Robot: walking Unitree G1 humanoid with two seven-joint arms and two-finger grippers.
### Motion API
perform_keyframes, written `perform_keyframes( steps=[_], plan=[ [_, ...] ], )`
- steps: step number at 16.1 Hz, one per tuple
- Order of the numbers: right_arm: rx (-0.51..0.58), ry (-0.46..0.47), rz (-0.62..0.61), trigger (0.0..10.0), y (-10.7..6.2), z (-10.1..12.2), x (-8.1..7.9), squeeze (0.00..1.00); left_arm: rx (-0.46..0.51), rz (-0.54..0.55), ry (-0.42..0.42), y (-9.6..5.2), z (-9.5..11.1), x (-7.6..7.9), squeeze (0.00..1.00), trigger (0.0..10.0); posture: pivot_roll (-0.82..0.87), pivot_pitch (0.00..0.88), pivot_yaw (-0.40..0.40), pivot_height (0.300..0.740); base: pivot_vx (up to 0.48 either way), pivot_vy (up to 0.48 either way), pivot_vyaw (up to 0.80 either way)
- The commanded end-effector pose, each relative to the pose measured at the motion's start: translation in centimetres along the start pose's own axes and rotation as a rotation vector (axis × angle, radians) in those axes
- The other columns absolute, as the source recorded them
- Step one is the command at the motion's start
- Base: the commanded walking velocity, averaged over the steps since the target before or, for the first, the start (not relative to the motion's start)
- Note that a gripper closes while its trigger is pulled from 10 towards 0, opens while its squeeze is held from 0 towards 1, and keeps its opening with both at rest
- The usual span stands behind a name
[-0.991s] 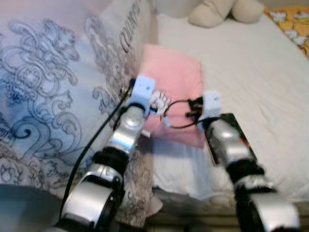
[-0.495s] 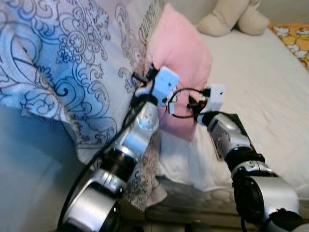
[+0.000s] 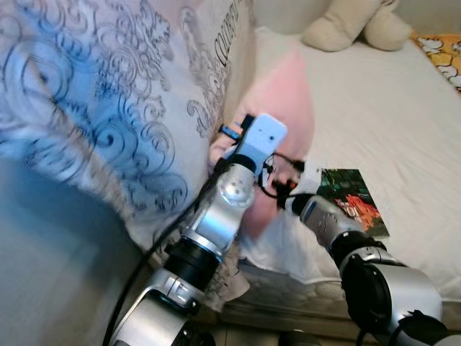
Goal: Clean up the room
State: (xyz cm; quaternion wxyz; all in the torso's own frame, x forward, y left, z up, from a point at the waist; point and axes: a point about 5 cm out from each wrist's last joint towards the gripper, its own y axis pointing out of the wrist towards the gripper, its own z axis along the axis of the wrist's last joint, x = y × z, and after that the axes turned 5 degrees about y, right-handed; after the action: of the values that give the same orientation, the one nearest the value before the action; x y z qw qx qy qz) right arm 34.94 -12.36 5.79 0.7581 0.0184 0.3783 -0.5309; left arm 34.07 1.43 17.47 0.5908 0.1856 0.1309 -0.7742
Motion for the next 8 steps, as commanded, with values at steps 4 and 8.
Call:
perform_keyframes(
  steps=[4, 8],
  plan=[
    [-0.053, -0.181, 0.015, 10.0, -0.3, 1.5, 0.2, 0.0, -0.021, -0.145, -0.266, -0.2, 3.0, 3.0, 0.0, 10.0, -0.03, 0.078, 0.034, 0.74, 0.0, 0.0, 0.0],
    [-0.092, -0.324, -0.046, 10.0, -1.5, 3.4, 2.1, 0.0, -0.066, -0.296, -0.499, -0.9, 4.3, 3.7, 0.0, 10.0, -0.03, 0.073, 0.008, 0.74, 0.0, 0.0, 0.0]
  ],
)
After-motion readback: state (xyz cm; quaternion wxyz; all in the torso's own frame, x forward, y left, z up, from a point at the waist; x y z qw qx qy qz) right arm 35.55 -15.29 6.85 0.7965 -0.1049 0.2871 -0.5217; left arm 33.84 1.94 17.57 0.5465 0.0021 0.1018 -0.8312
